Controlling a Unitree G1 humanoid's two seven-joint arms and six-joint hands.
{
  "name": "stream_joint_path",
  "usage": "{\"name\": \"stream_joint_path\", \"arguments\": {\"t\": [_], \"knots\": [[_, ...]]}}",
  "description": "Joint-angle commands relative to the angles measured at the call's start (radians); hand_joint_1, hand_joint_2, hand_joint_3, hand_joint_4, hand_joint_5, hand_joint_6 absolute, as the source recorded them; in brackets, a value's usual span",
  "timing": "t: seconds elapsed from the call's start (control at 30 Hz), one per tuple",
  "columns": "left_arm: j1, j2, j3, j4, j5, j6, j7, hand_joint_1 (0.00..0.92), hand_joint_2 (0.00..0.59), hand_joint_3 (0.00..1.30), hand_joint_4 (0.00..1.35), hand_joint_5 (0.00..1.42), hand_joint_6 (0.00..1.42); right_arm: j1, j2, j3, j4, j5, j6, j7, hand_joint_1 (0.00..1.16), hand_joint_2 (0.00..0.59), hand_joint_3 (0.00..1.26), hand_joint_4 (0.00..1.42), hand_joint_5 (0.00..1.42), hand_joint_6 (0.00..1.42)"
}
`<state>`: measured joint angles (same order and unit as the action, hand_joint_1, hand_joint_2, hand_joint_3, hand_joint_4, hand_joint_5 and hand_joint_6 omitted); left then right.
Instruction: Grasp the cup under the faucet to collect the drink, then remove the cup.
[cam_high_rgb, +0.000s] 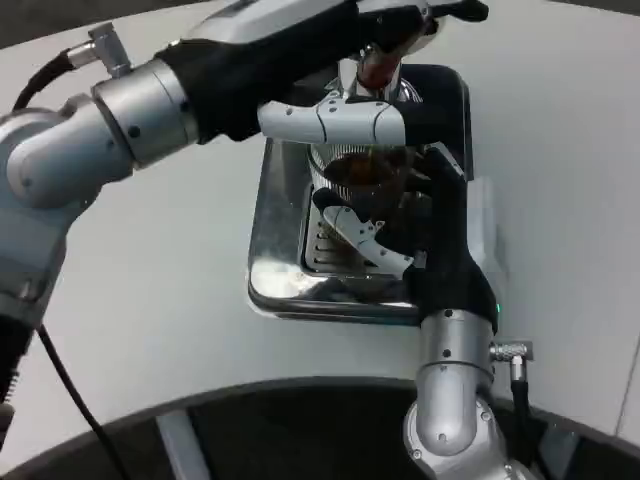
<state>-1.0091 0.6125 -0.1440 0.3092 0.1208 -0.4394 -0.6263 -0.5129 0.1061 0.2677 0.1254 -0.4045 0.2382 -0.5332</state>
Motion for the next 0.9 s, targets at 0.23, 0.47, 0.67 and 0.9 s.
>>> {"name": "stream_joint_path", "arguments": {"t": [0.23, 0.47, 0.67, 0.9], "knots": [[0.07, 0.007, 0.043, 0.01, -0.013, -0.026, 0.021, 0.0, 0.101, 0.14, 0.1, 0.18, 0.19, 0.028, 0.067, -0.021, 0.009, 0.022, 0.04, 0.016, 0.8, 0.25, 0.35, 0.41, 0.49, 0.47], [0.096, 0.008, 0.077, -0.005, -0.03, -0.049, 0.038, 0.0, 0.1, 0.15, 0.13, 0.2, 0.22, 0.034, 0.061, -0.022, -0.005, 0.015, 0.042, 0.019, 0.79, 0.258, 0.37, 0.43, 0.5, 0.48], [0.117, 0.011, 0.107, -0.017, -0.037, -0.06, 0.043, 0.0, 0.099, 0.16, 0.15, 0.22, 0.23, 0.044, 0.055, -0.023, -0.017, 0.013, 0.042, 0.023, 0.79, 0.259, 0.37, 0.43, 0.5, 0.48], [0.148, 0.01, 0.142, -0.044, -0.053, -0.074, 0.054, 0.0, 0.103, 0.18, 0.17, 0.25, 0.26, 0.052, 0.05, -0.03, -0.027, 0.011, 0.039, 0.027, 0.78, 0.256, 0.39, 0.43, 0.51, 0.48]]}}
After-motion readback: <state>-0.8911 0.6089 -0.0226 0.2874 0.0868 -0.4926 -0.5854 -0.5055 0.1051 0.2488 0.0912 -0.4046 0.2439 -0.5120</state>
